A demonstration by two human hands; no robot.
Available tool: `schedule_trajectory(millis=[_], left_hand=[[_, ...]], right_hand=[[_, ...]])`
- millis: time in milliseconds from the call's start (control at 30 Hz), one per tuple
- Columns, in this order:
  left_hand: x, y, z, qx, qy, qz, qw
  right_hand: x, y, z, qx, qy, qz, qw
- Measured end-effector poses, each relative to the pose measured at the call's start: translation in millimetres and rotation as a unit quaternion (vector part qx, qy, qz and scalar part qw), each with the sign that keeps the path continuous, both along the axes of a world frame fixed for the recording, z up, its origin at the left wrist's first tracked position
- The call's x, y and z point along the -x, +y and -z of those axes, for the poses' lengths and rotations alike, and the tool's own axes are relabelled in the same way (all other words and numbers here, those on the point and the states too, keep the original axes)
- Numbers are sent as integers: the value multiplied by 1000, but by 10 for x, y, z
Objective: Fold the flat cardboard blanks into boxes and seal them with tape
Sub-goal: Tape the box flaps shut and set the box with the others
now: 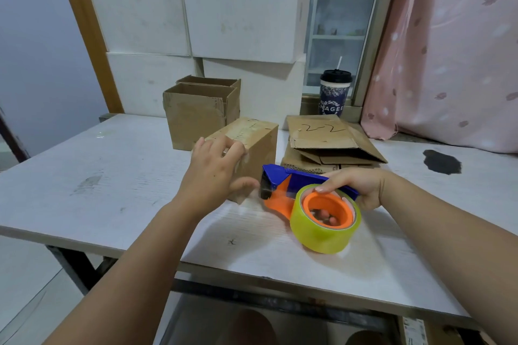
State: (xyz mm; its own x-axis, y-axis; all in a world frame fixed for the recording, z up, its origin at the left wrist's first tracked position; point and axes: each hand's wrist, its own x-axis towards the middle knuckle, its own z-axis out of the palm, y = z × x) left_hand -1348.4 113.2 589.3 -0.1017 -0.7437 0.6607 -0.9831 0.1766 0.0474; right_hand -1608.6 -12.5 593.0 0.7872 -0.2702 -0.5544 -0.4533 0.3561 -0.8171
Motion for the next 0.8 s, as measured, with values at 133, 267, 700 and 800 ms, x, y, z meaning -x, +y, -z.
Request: schedule_trajectory(millis=[133,267,700,800], left_hand=[[74,-35,55,9,37,-43,998],[127,-95,84,10,58,-73,996],[125,-99,100,20,69,-62,995],[103,-89,107,16,65,-58,996]], right_hand=[[47,-26,52,-30,-6,61,998],[60,-59,59,-22,13,124,992],[62,-21,-3,82,76,123,986],[27,-14,-57,118,93,100,984]])
